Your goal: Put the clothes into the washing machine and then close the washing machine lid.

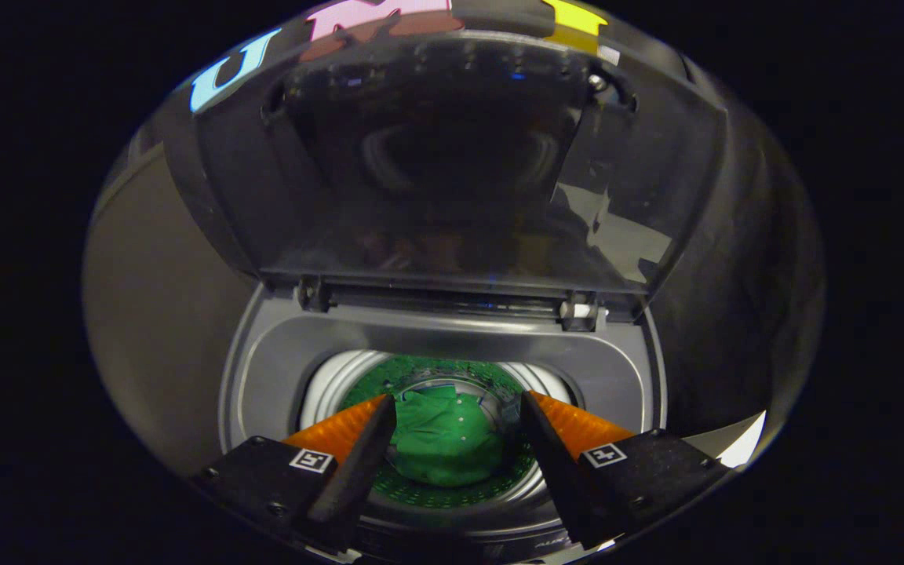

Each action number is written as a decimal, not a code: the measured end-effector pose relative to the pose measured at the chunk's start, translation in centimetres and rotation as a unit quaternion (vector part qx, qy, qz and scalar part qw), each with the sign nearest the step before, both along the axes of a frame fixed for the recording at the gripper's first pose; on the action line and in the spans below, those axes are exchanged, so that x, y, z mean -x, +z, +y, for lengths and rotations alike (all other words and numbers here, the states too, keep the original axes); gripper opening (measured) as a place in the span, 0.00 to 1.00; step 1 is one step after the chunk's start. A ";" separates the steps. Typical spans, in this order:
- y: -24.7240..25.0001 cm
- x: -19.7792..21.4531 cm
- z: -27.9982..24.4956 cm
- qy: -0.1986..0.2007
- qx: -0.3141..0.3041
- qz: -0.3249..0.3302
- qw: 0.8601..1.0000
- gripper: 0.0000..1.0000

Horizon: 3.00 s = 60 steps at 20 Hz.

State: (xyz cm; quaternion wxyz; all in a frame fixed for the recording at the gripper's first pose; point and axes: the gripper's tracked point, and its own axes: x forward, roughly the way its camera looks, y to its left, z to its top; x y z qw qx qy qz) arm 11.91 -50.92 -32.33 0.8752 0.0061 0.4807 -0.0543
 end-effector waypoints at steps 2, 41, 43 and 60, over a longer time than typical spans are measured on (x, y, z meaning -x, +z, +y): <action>2.5 0.2 0.2 -0.011 -0.017 -0.001 1.000 0.99; 18.9 -10.9 2.0 0.036 0.000 -0.242 0.970 0.99; 18.8 -10.3 2.0 0.033 0.003 -0.242 0.970 0.99; 13.0 -1.6 6.2 0.069 -0.038 -0.097 0.992 0.99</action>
